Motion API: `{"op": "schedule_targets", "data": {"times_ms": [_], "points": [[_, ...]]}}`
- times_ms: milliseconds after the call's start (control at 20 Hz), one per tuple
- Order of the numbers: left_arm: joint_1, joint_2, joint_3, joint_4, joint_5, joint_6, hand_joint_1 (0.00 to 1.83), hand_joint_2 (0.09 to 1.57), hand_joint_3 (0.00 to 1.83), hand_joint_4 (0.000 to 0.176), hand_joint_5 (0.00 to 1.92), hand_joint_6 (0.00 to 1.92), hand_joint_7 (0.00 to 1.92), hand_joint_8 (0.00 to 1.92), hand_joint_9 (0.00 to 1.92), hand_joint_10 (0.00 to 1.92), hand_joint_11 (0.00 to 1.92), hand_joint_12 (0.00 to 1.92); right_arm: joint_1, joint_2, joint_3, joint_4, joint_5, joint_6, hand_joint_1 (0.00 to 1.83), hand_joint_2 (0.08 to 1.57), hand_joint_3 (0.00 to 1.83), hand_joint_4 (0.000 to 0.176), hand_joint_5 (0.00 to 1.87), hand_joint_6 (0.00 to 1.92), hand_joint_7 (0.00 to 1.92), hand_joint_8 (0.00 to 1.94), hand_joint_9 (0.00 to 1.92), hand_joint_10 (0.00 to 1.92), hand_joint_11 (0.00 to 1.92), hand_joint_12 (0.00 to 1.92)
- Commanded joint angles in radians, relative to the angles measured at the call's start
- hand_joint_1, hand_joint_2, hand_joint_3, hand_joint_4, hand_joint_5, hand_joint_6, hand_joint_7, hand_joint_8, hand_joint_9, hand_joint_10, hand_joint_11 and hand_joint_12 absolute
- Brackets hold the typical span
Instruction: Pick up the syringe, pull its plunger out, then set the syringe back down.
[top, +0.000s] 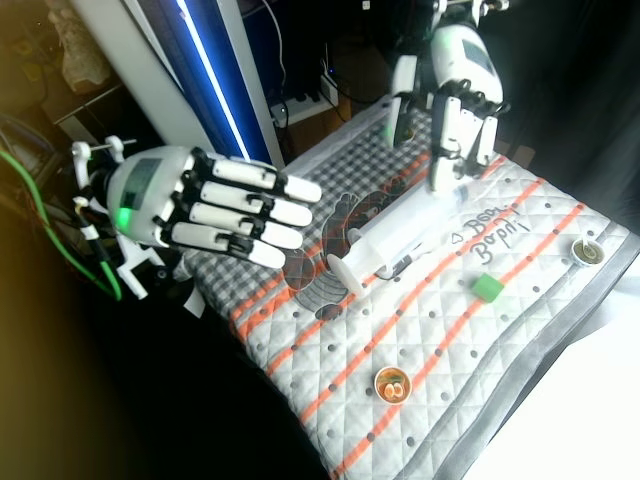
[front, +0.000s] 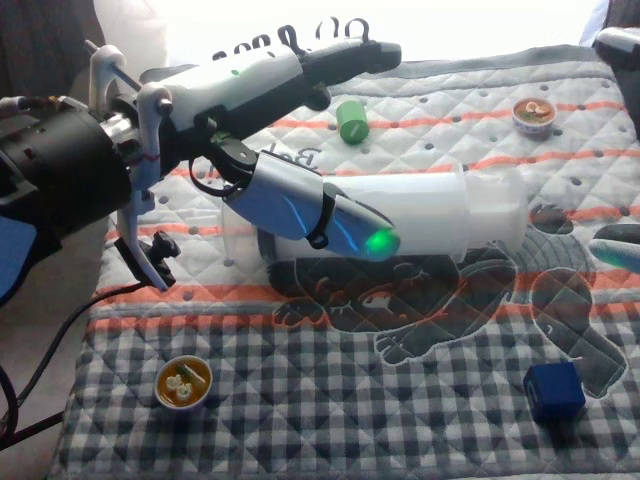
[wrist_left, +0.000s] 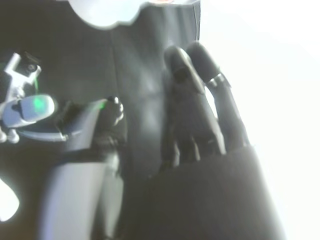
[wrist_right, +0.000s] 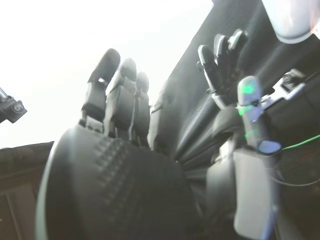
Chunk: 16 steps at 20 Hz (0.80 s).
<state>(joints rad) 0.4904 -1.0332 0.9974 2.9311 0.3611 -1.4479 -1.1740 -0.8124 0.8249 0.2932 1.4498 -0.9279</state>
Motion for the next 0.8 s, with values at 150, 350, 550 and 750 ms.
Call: {"op": "schedule_targets", "data": {"times_ms": [150, 350, 550, 750], "points": [[-0.010, -0.015, 0.011, 0.004, 0.115, -0.008, 0.84, 0.75, 0.02, 0.019, 0.13, 0.00, 0.00, 0.00, 0.00, 0.00, 0.00, 0.96, 0.011, 0.000, 0.000, -0.012, 0.123, 0.003, 0.94, 0.83, 0.00, 0.028, 0.39, 0.00, 0.43, 0.00, 0.41, 0.00, 0.20, 0.77], [-0.081, -0.097, 0.107, 0.045, -0.042, -0.007, 0.89, 0.77, 0.00, 0.000, 0.14, 0.00, 0.01, 0.00, 0.00, 0.00, 0.00, 0.78, 0.011, -0.002, 0.001, -0.018, 0.123, 0.004, 0.95, 0.85, 0.01, 0.024, 0.39, 0.01, 0.42, 0.00, 0.39, 0.00, 0.20, 0.75], [-0.101, -0.152, 0.171, 0.069, -0.143, -0.007, 0.93, 0.76, 0.00, 0.000, 0.14, 0.00, 0.09, 0.01, 0.07, 0.01, 0.00, 0.87, 0.013, -0.002, 0.001, -0.023, 0.123, 0.004, 0.87, 0.88, 0.01, 0.012, 0.39, 0.00, 0.43, 0.00, 0.42, 0.01, 0.20, 0.79], [-0.081, -0.216, 0.236, 0.055, -0.208, -0.007, 0.96, 0.75, 0.00, 0.000, 0.16, 0.01, 0.08, 0.01, 0.08, 0.01, 0.00, 0.84, 0.013, -0.002, 0.001, -0.023, 0.123, 0.004, 0.95, 0.89, 0.01, 0.000, 0.43, 0.01, 0.43, 0.01, 0.43, 0.01, 0.20, 0.80]]}}
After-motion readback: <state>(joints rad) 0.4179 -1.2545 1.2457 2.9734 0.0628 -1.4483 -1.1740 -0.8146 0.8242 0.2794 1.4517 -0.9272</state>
